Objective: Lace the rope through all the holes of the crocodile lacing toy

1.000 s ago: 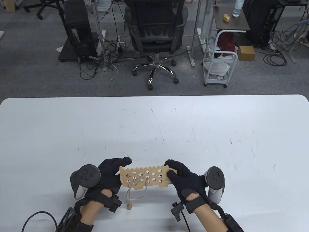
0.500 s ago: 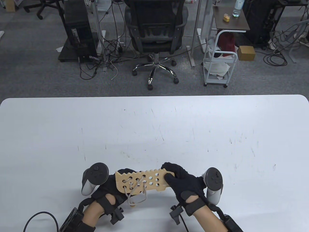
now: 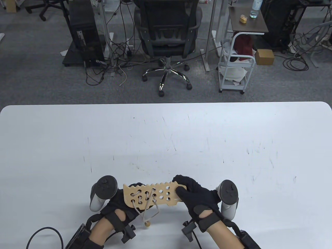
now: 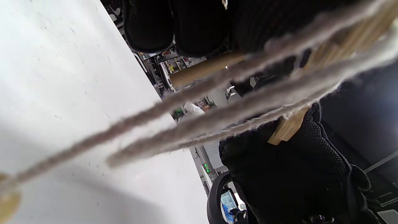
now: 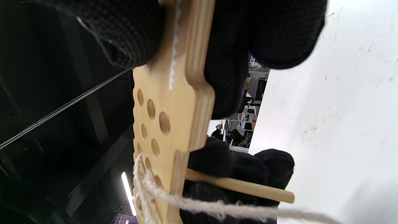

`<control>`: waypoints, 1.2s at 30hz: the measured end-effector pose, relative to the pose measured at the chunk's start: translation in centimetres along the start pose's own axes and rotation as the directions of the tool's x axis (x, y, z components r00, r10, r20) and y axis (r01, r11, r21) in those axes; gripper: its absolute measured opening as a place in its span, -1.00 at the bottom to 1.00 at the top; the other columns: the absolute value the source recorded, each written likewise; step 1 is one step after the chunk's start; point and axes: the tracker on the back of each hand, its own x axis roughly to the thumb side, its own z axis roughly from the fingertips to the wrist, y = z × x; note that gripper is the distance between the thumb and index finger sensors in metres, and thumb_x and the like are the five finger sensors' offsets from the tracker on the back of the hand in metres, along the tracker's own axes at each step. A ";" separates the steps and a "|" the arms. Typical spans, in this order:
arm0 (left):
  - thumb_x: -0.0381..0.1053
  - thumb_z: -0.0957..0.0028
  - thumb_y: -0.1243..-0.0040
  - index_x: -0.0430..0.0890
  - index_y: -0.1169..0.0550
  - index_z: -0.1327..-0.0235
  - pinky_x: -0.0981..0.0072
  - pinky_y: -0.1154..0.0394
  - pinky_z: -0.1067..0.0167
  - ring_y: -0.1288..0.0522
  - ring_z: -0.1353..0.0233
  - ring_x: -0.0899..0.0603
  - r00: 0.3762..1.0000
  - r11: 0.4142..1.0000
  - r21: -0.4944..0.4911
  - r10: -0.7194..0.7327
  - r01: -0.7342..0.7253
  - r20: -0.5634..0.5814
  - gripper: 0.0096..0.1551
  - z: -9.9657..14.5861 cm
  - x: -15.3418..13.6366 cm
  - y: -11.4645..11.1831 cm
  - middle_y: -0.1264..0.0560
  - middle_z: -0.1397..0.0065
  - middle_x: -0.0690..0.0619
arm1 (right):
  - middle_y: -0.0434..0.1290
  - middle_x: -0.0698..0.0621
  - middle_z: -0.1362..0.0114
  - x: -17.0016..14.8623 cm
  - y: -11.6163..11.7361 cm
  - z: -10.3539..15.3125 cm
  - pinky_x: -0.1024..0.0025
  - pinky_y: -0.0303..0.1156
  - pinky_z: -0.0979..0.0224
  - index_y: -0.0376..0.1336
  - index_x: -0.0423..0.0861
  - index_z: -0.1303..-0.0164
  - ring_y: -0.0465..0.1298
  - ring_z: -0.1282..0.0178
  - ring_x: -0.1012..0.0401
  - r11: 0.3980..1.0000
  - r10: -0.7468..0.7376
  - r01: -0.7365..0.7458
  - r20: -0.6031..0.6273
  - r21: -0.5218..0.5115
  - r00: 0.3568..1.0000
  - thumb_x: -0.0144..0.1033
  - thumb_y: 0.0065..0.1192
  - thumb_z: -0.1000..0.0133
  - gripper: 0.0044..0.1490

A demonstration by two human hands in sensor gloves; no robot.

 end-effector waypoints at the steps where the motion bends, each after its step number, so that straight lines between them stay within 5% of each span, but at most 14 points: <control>1: 0.18 0.17 -0.41 0.33 -0.66 -0.11 -0.27 -0.09 -0.53 -0.40 -0.44 -0.19 1.000 1.000 0.005 -0.001 0.001 -0.003 -0.50 0.0 0.0 0.1 -0.54 -0.19 0.13 | 0.64 -0.03 -0.15 0.0 0.0 0.0 0.06 0.52 -0.11 0.31 -0.13 -0.29 0.73 0.03 0.07 1.000 0.000 0.000 0.000 -0.003 1.000 -0.25 0.34 -0.01 -0.38; 36: 0.17 0.14 -0.36 0.33 -0.65 -0.13 -0.27 -0.12 -0.52 -0.43 -0.43 -0.19 0.995 0.936 0.346 0.084 -0.064 -0.045 -0.51 2.0 -1.6 5.8 -0.56 -0.24 0.12 | 0.65 -0.03 -0.15 -0.4 -3.1 -0.8 0.07 0.52 -0.12 0.32 -0.13 -0.29 0.73 0.03 0.07 0.992 -0.018 0.015 -0.024 -0.128 1.000 -0.24 0.35 -0.02 -0.38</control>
